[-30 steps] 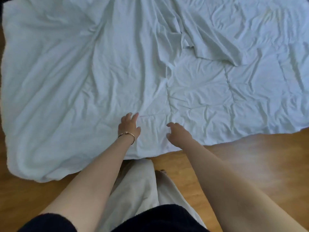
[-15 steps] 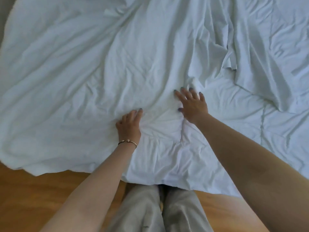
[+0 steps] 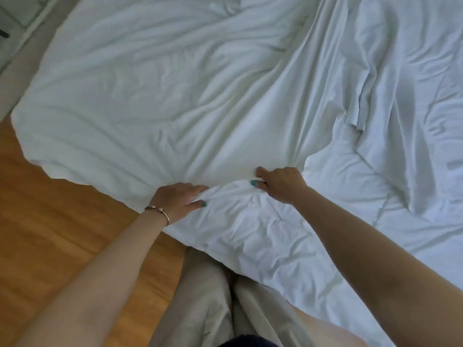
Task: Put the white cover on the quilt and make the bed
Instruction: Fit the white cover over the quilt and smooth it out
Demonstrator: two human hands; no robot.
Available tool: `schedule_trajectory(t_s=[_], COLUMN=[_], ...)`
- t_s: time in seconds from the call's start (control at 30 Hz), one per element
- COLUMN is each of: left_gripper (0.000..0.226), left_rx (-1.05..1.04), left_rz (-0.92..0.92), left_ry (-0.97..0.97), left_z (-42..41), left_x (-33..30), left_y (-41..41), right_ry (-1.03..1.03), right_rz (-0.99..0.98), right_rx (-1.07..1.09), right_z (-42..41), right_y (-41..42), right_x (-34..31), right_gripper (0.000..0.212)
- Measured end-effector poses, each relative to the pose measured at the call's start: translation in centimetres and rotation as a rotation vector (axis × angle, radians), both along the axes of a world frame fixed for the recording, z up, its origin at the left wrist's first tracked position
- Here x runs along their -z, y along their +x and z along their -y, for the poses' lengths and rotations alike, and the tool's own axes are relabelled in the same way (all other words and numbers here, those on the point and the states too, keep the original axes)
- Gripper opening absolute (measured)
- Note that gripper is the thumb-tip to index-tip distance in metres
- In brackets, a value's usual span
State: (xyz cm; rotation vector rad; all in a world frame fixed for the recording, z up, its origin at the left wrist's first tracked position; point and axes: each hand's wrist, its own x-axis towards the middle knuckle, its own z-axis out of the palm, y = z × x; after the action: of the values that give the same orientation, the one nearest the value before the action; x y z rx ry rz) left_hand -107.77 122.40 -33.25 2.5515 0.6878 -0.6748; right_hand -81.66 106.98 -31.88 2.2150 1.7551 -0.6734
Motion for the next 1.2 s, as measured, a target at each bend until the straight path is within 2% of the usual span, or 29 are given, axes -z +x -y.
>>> schedule_trajectory(t_s=[0.23, 0.3, 0.4, 0.53, 0.6, 0.67, 0.77, 0.9, 1.07, 1.2], left_gripper=[0.047, 0.055, 0.063, 0.052, 0.050, 0.055, 0.062, 0.073, 0.080, 0.086], left_rx=[0.125, 0.069, -0.028, -0.260, -0.333, -0.338, -0.208, -0.103, -0.201, -0.275], left_rz=[-0.329, -0.392, -0.439, -0.246, -0.098, 0.042, 0.171, 0.146, 0.126, 0.235], left_ry=[-0.033, 0.001, -0.004, -0.073, -0.071, -0.119, -0.207, -0.145, 0.020, 0.129], left_z=[4.2, 4.0, 4.7, 8.9, 11.3, 13.8, 16.9, 19.8, 21.6, 21.5], left_x=[-1.2, -1.0, -0.2, -0.5, -1.1, -1.3, -1.6, -0.6, 1.5, 2.8], left_y=[-10.6, -12.0, -10.4, -3.8, -0.6, 2.2, 6.6, 12.5, 20.9, 27.4], right_ry=[-0.170, -0.225, -0.128, 0.105, 0.065, -0.055, -0.162, -0.140, 0.022, 0.044], right_rz=[-0.252, -0.294, -0.296, -0.131, -0.105, -0.160, -0.190, -0.080, 0.141, 0.163], right_rx=[-0.072, -0.089, 0.031, 0.235, 0.308, 0.396, 0.517, 0.551, 0.473, 0.538], right_z=[6.7, 6.5, 7.2, 10.6, 12.1, 13.6, 15.7, 17.5, 17.7, 16.6], right_y=[-12.8, -14.6, -13.7, -9.7, -7.2, -4.6, -0.5, 5.4, 14.0, 19.7], right_x=[0.3, 0.7, 0.6, -0.7, -1.6, -2.2, -2.3, -1.7, 0.0, 2.1], right_gripper=[0.045, 0.049, 0.057, 0.057, 0.061, 0.066, 0.067, 0.069, 0.075, 0.079])
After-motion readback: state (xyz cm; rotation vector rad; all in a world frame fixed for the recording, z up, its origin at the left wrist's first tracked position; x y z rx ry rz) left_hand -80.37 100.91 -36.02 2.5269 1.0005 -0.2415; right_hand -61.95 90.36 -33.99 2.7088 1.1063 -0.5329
